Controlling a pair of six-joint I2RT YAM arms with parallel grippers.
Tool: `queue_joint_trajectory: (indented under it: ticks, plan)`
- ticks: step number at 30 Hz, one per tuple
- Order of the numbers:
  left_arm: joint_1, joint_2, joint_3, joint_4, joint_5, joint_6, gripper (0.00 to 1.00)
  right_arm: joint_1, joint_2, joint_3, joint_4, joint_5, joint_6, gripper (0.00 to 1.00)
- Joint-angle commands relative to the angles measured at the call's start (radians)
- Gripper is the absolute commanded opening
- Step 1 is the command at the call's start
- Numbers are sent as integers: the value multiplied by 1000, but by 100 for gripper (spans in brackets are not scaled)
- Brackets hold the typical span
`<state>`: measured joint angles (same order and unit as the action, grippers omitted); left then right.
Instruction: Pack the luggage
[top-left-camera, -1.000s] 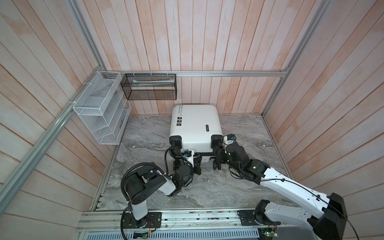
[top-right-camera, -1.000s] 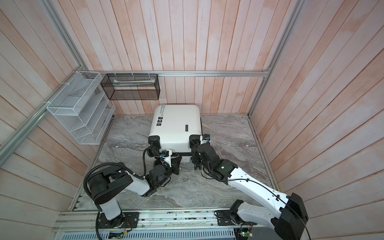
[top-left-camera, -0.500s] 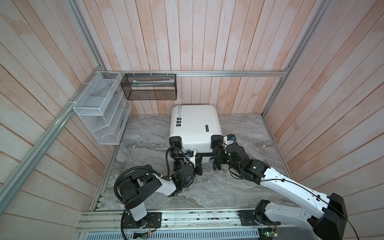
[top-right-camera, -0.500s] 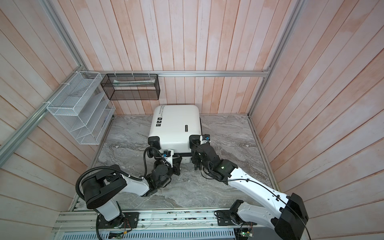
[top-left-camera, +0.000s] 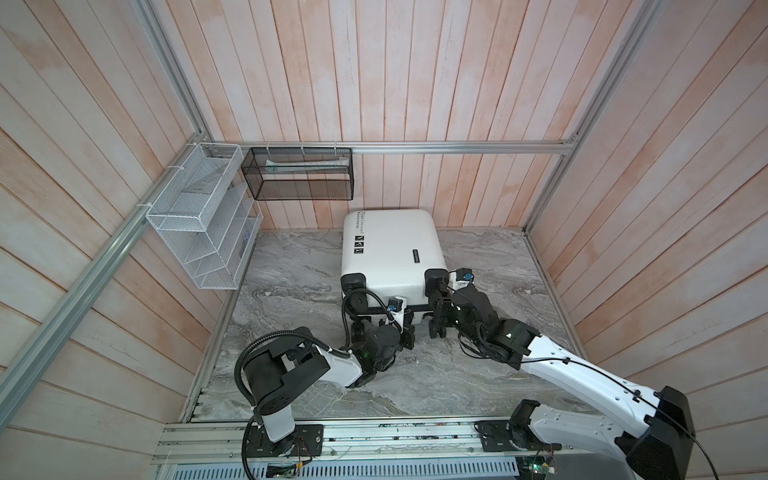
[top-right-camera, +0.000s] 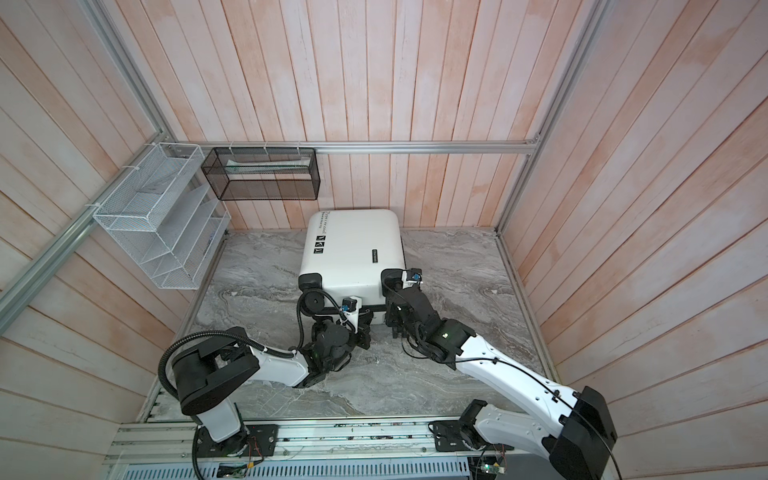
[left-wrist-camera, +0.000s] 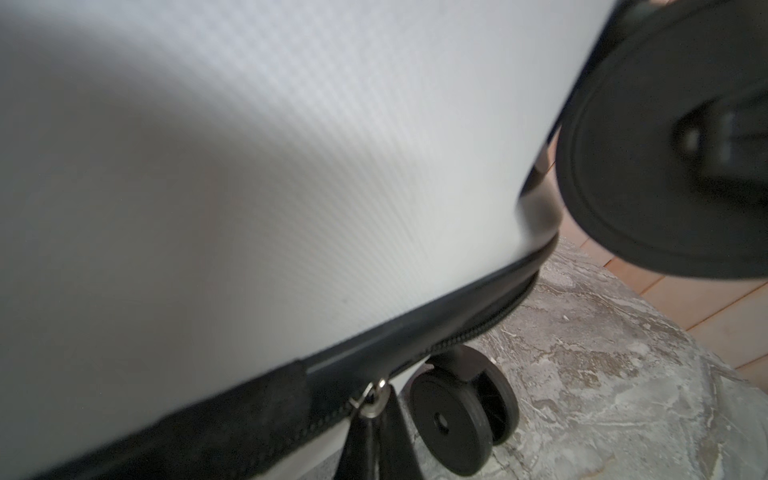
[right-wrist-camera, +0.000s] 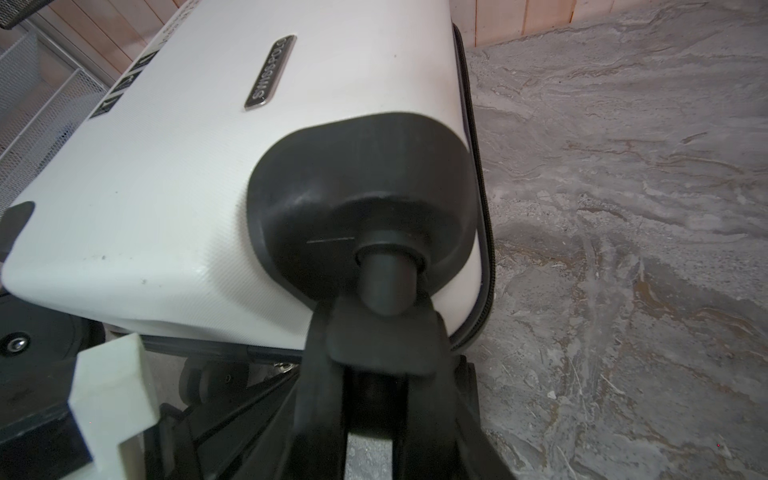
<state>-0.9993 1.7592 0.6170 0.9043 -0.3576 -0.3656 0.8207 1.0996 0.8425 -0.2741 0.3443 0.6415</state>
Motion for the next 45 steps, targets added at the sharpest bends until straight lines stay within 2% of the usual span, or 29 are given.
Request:
queue_joint_trajectory:
  ticks: [1, 9, 21, 27, 33, 42, 45]
  plan:
    - [-44, -49, -21, 92, 101, 32, 0, 29, -16, 26, 71, -89, -57, 0]
    - [-44, -91, -61, 81, 141, 48, 0, -87, -37, 51, 61, -134, -128, 0]
    - [-59, -62, 41, 17, 283, 129, 0, -55, 3, 25, 108, -197, -109, 0]
    - [-80, -7, 131, 8, 300, 158, 0, -46, 18, 36, 112, -203, -114, 0]
    - [-85, 62, 218, 8, 268, 165, 0, -41, 16, 38, 113, -203, -114, 0]
    - [-85, 137, 375, -131, 404, 226, 0, -35, 22, 41, 119, -207, -112, 0]
    - [-85, 149, 398, -148, 409, 231, 0, -35, 20, 40, 116, -200, -109, 0]
